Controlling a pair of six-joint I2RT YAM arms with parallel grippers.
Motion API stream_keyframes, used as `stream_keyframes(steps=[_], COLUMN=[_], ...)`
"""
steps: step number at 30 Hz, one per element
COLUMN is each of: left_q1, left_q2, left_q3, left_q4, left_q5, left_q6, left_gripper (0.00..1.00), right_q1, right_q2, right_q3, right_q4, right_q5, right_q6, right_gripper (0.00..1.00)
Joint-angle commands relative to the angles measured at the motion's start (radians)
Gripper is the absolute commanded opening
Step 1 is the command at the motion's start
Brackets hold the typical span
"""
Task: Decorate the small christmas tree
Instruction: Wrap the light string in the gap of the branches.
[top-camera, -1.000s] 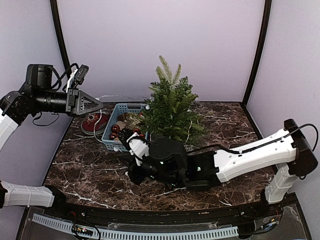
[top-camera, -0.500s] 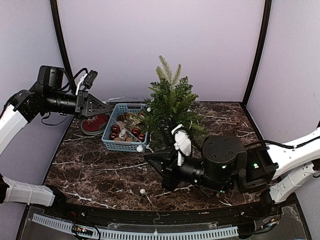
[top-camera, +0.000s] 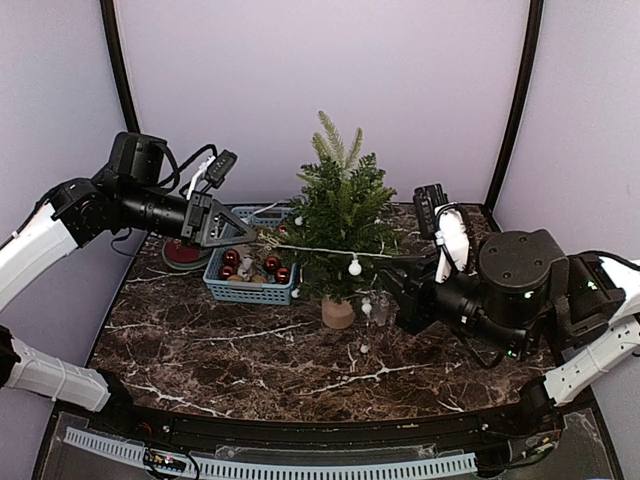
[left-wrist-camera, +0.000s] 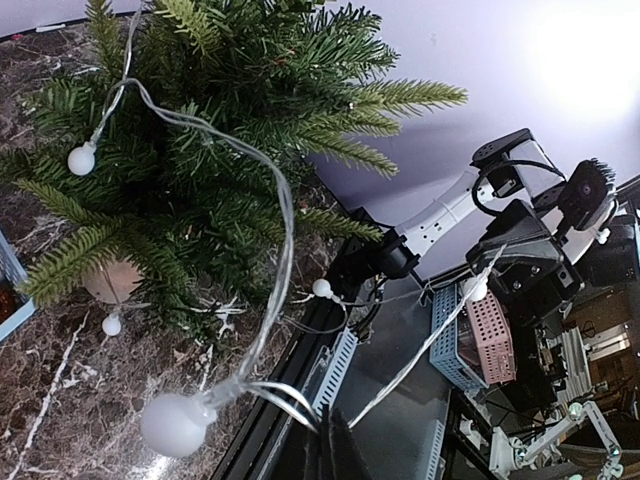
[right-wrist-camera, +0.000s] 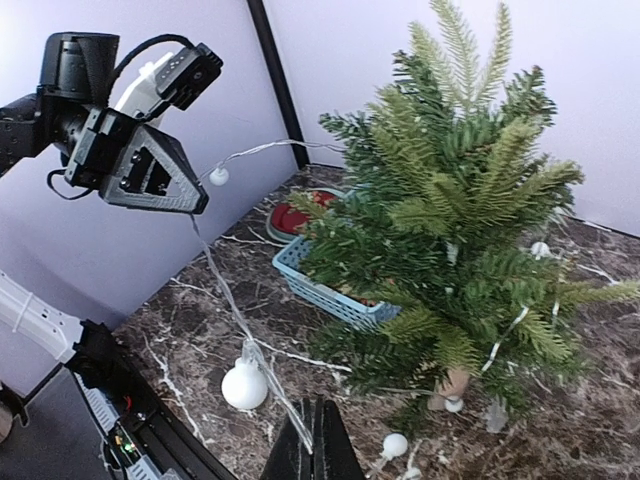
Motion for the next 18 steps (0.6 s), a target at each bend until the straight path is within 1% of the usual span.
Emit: stream_keyframes(steps=[1,5,7,9,10,11,12,16,18], left_q1=[-0.022,-0.057,-0.071,-0.077,-0.079,-0.080,-0.080,-0.079,-0.080], left_q2=[0.017,0.041,0.057,0.057,0.054,0.044,0.038,-0.001,-0.014], left_q3=[-0.012,-0.030,-0.036,-0.044,-0.053,-0.056,-0.064,-0.070,-0.069], left_q4=[0.048,0.097,0.109,0.115,0.121,0.124,0.128,0.119,0.108], left_q5=[-0.120,-0.111,-0.110,-0.118,-0.122,-0.131,-0.136,-0.164,-0.177], left_q6=[-0.034,-0.065,-0.075,-0.085,-0.088,-0.091,-0.092,-0.090,-0.087], left_gripper=[0.00,0.01,0.05,0.13,0.20,0.24,0.31,0.45,0.49], right_q1=[0.013,0.008,-0.003,-0.016,-0.021,-0.025,-0.027,-0.034,-0.036], right_q2=[-0.039,-0.047,-0.054,-0.066,-0.073,-0.078,-0.085,-0.102,-0.108], right_q3=[0.111,0.153,0.169,0.181,0.184,0.187,0.189,0.203,0.211], right_q4=[-0.214,-0.289,-0.319,-0.331,-0.331,-0.329,-0.324,-0.295,-0.270], right_q5=[0.201,0.263,0.286,0.296,0.296,0.297,0.294,0.290,0.285], right_q6=[0.089,0.103,0.107,0.105,0.099,0.092,0.080,0.021,-0.015], right_gripper=[0.00,0.00,0.00,0.00,0.00,0.00,0.00,0.00,0.00])
